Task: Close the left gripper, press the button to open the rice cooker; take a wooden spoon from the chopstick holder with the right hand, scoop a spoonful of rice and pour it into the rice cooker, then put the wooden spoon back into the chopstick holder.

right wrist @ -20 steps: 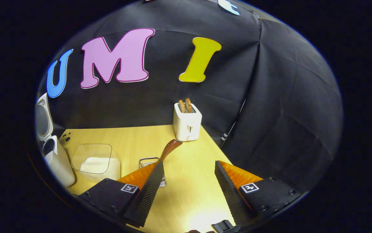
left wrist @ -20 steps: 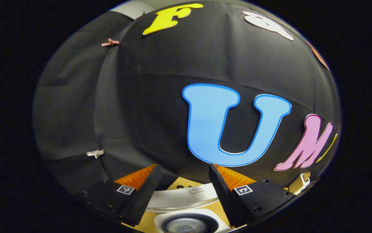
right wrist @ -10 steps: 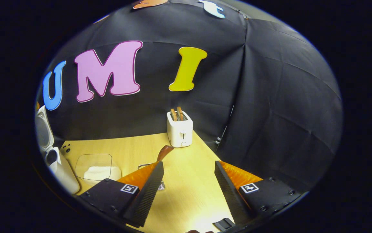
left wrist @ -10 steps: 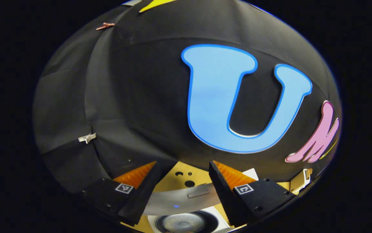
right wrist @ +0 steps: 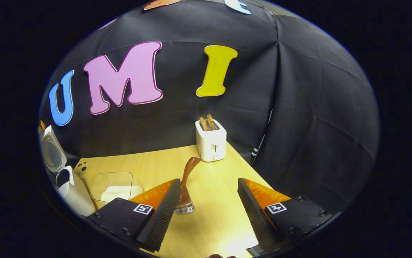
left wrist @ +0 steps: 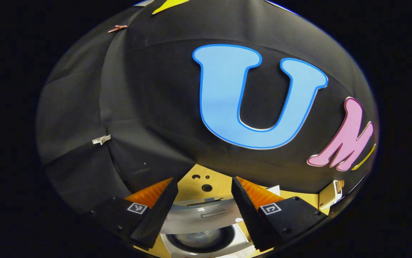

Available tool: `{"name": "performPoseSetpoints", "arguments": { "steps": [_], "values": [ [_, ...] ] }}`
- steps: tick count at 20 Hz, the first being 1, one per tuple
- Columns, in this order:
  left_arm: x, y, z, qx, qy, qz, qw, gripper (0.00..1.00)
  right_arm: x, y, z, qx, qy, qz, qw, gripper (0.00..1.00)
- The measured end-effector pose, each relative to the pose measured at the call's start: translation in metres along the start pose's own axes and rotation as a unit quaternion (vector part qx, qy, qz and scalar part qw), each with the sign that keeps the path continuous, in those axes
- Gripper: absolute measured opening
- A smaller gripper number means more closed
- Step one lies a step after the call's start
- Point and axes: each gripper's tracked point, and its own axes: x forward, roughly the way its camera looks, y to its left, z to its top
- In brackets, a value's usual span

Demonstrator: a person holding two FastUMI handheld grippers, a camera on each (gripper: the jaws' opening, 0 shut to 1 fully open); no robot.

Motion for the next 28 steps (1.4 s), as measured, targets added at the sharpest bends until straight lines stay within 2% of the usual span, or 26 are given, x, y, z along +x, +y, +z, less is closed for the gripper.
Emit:
{"name": "performPoseSetpoints", "arguments": {
  "steps": [4,7,12,14,17,19,21,28],
  "values": [
    [-0.021,-0.017,-0.057,-0.010,0.043,-0.028,0.999,0.98,0.013,0.021,0.004,-0.006,0.000,0.036,0.999,0.99],
    [-0.030,-0.016,-0.101,-0.010,0.069,-0.030,0.997,0.98,0.018,0.032,-0.006,-0.010,0.011,0.061,0.998,0.99],
    [-0.032,-0.021,-0.162,0.032,0.086,-0.004,0.996,0.97,0.020,0.044,-0.038,-0.018,0.043,0.085,0.995,0.98],
    [-0.031,-0.020,-0.183,0.042,0.096,-0.001,0.995,1.00,0.018,0.046,-0.047,-0.021,0.053,0.091,0.994,0.98],
    [-0.026,-0.020,-0.210,0.054,0.109,0.001,0.993,0.98,0.015,0.048,-0.055,-0.030,0.058,0.100,0.993,0.99],
    [-0.025,-0.020,-0.224,0.068,0.107,0.005,0.992,0.97,0.014,0.047,-0.061,-0.031,0.063,0.105,0.992,0.99],
    [-0.022,-0.021,-0.224,0.102,0.072,0.001,0.992,0.98,0.012,0.047,-0.066,-0.029,0.067,0.111,0.991,0.99],
    [-0.024,-0.025,-0.222,0.097,0.039,0.007,0.994,0.99,0.006,0.056,-0.070,-0.040,0.066,0.146,0.986,1.00]
  ]
}}
